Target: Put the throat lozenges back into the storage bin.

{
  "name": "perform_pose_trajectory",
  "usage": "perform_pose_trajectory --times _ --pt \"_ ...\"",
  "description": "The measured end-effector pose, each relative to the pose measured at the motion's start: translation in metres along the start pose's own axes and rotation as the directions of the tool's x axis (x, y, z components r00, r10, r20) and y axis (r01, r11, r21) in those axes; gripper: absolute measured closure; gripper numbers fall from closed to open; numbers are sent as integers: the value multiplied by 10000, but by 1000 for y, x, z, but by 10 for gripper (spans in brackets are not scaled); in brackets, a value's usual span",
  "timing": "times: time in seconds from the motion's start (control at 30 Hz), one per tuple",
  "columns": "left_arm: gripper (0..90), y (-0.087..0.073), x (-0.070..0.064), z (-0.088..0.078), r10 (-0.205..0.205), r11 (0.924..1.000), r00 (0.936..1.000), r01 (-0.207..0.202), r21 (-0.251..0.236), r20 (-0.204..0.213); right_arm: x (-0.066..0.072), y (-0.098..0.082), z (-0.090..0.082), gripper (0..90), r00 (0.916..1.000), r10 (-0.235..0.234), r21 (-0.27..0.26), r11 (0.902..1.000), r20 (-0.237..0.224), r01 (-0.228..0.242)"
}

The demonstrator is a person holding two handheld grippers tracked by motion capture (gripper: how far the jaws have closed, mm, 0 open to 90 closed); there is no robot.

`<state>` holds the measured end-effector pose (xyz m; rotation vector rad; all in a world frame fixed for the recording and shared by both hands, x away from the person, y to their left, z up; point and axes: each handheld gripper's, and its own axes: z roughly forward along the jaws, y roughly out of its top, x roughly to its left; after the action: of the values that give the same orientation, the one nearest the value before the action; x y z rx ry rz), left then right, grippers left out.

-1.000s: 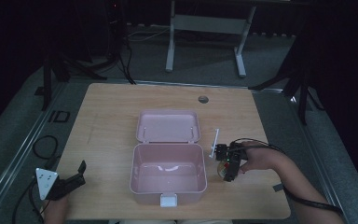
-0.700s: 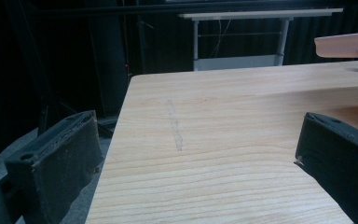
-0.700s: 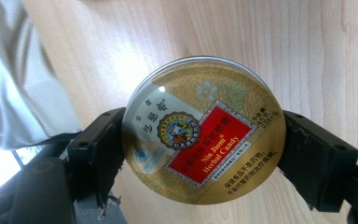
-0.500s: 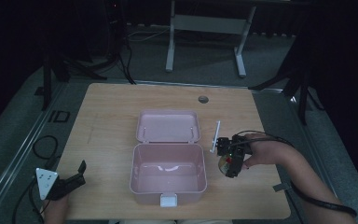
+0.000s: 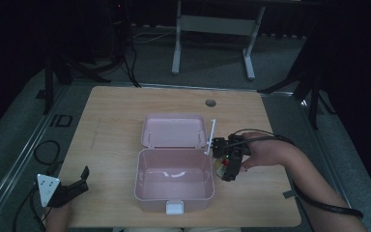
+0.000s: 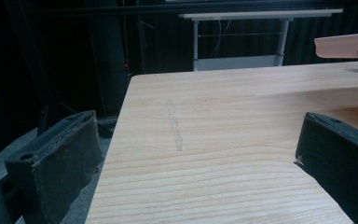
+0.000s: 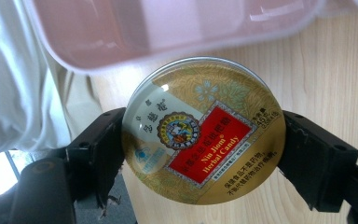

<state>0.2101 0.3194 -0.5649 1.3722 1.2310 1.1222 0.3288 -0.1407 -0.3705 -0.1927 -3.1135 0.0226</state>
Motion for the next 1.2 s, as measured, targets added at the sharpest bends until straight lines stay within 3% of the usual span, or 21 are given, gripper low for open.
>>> perform_pose_trajectory --times 0.63,0.87,1.2 --pt "5 0 0 0 -26 10000 10000 26 -3 29 21 66 3 201 9919 -1258 -300 9917 -168 1253" --pt "5 0 0 0 -28 10000 10000 28 -4 40 20 79 26 201 9894 -1404 -76 9901 -378 1402" --pt "5 0 0 0 -8 10000 10000 8 -2 53 16 84 65 201 9858 -1518 312 9875 -713 1543"
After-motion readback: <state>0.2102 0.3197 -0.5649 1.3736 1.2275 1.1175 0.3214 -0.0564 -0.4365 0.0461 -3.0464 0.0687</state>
